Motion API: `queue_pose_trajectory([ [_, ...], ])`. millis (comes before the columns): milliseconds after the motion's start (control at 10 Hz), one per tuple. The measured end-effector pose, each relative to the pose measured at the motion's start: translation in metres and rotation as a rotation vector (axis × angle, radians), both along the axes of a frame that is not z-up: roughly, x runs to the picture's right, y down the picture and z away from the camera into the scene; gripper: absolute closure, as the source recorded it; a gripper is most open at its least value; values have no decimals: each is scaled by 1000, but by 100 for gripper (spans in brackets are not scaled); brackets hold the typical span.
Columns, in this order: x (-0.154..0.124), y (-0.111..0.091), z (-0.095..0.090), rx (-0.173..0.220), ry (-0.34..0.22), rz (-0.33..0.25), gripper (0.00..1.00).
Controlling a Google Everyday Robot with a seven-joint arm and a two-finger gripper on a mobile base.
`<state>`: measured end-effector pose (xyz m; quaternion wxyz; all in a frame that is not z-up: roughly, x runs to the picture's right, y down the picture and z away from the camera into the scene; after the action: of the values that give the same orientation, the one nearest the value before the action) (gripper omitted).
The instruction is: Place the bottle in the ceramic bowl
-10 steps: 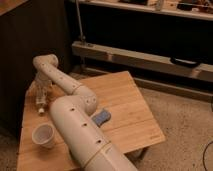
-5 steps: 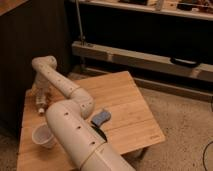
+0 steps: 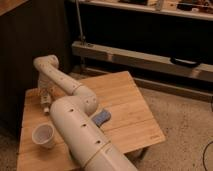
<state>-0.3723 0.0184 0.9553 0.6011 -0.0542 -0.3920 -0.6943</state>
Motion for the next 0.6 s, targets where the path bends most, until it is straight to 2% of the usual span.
queue_pose_trajectory([
  [100, 28, 0, -13, 11, -76, 84, 100],
  [300, 55, 5, -52, 54, -237, 179, 100],
  [400, 69, 10, -78, 94, -307, 218, 100],
  [600, 84, 10, -117, 169, -382, 256, 100],
])
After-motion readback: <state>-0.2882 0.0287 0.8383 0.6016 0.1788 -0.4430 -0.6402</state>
